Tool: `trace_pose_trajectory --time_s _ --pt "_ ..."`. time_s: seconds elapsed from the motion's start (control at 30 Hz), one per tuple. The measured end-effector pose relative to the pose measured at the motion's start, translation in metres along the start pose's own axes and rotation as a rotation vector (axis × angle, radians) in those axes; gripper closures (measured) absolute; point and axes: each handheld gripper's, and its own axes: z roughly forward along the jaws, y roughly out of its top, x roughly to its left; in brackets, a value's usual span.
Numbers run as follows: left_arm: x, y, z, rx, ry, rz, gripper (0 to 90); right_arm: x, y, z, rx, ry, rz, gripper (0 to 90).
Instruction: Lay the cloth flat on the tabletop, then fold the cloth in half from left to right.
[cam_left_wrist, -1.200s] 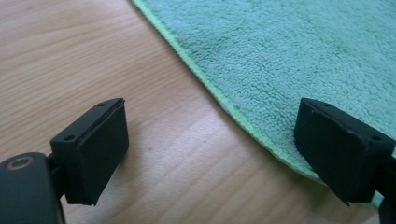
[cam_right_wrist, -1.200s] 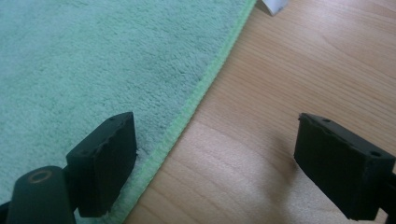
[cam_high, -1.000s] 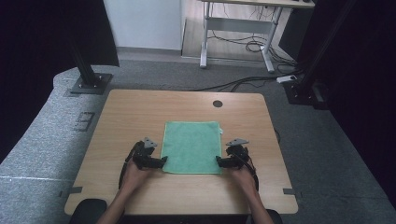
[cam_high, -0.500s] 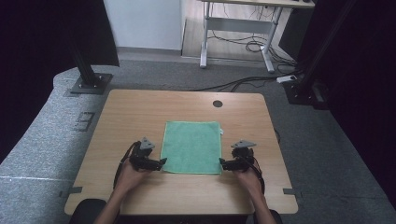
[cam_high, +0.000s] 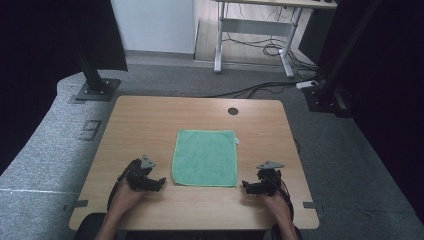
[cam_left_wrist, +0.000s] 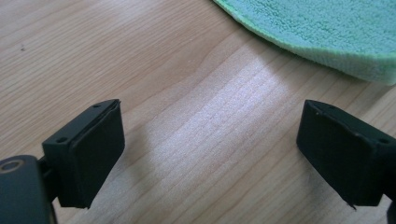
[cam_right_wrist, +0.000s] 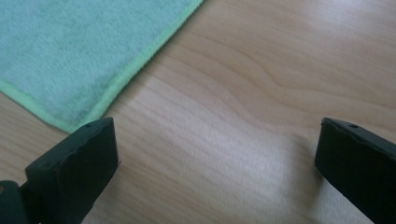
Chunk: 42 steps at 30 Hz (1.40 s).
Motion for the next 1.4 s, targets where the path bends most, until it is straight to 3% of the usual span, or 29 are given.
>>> trace_pose_trajectory --time_s 0.17,0.3,1.2,1.4 --pt "0.004 -0.0038 0.005 -0.034 -0.057 -0.032 5.6 -0.0004 -0.0039 0.0014 -0.006 -0.023 -0.023 0.0" --pt "0.004 -0.0035 0.0055 -0.031 -0.057 -0.029 4.3 -0.0002 -0.0055 0.0031 -0.035 -0.023 -0.026 0.0" --pt "0.004 -0.002 0.0073 -0.019 -0.053 -0.037 0.3 0.0 -0.0047 0.0039 -0.034 -0.026 -0.023 0.0" --pt "0.0023 0.0054 0.0093 -0.006 -0.068 -0.042 0.4 0.0014 -0.0041 0.0035 -0.028 -0.034 -0.011 0.0"
